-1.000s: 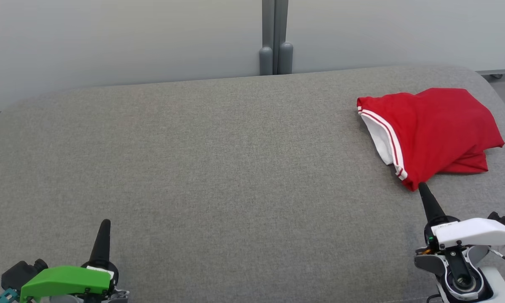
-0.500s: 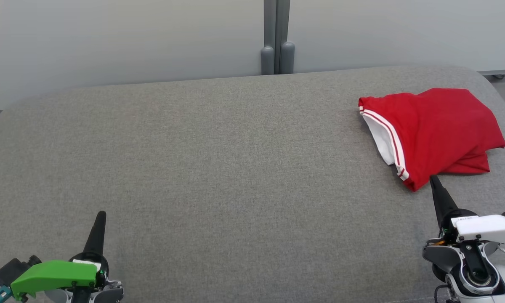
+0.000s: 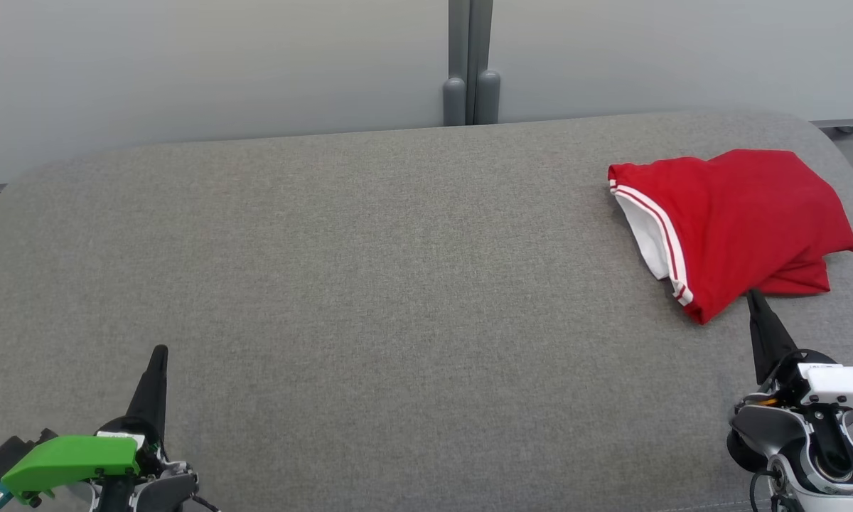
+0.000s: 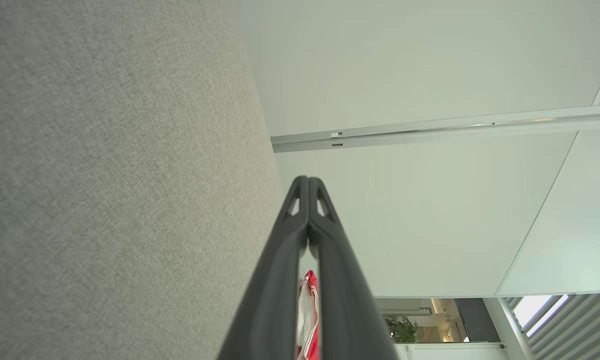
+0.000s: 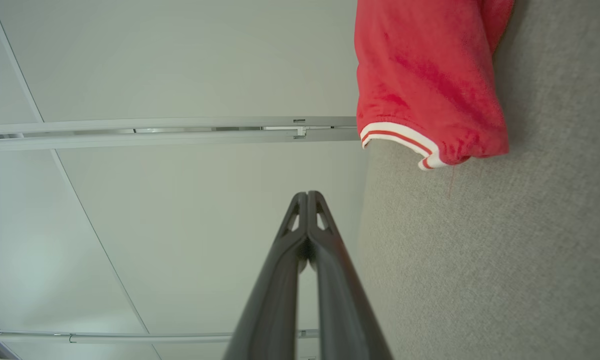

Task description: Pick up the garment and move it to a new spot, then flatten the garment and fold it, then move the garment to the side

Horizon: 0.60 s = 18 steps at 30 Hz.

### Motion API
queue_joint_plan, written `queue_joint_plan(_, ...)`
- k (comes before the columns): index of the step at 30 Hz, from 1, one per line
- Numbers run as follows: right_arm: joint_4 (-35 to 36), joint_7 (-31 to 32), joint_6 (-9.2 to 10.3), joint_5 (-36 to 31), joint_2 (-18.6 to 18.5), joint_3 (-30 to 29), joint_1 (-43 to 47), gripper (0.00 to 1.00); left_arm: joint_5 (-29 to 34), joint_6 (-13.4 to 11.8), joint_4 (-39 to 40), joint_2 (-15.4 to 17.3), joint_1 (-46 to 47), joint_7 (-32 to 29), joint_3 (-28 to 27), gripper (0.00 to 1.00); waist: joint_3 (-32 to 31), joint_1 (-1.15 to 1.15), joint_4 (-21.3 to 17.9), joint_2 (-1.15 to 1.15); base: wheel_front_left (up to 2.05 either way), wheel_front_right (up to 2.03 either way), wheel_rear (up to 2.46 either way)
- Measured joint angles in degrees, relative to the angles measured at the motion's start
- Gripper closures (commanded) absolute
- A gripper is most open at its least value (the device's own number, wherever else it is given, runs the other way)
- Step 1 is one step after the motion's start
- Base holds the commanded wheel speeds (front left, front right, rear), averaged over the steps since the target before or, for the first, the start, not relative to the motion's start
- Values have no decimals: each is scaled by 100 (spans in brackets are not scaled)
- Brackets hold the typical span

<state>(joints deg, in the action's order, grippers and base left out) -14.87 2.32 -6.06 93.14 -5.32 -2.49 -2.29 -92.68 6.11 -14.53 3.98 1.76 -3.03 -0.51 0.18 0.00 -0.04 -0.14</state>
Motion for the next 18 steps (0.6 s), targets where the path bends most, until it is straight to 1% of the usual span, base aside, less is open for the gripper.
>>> queue_joint_plan(3,-12,33,-47,207,1,-71,-26,100,-130,36,-30,4,57,-46,-42,100,1,0,4,0,0,0,0)
queue_joint_plan(6,-27,33,-47,218,1,-78,-66,100,-231,43,-38,9,77,-46,-60,100,1,0,4,0,0,0,0)
queue_joint_plan(18,-42,34,-48,218,2,-81,-74,100,-231,44,-85,10,77,-46,-70,100,-1,0,4,0,0,0,0)
